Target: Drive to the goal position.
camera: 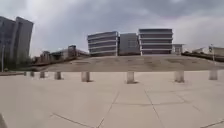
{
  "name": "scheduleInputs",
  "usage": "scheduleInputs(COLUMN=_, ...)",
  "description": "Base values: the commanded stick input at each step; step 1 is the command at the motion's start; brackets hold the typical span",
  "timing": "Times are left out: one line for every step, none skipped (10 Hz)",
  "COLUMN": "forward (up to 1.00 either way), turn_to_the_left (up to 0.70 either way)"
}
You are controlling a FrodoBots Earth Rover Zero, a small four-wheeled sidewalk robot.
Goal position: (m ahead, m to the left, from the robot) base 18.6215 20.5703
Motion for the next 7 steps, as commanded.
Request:
scheduleInputs(forward=0.7, turn_to_the_left=0.0)
scheduleInputs(forward=0.7, turn_to_the_left=0.0)
scheduleInputs(forward=0.7, turn_to_the_left=0.0)
scheduleInputs(forward=0.7, turn_to_the_left=0.0)
scheduleInputs(forward=0.7, turn_to_the_left=0.0)
scheduleInputs(forward=0.7, turn_to_the_left=0.0)
scheduleInputs(forward=0.7, turn_to_the_left=0.0)
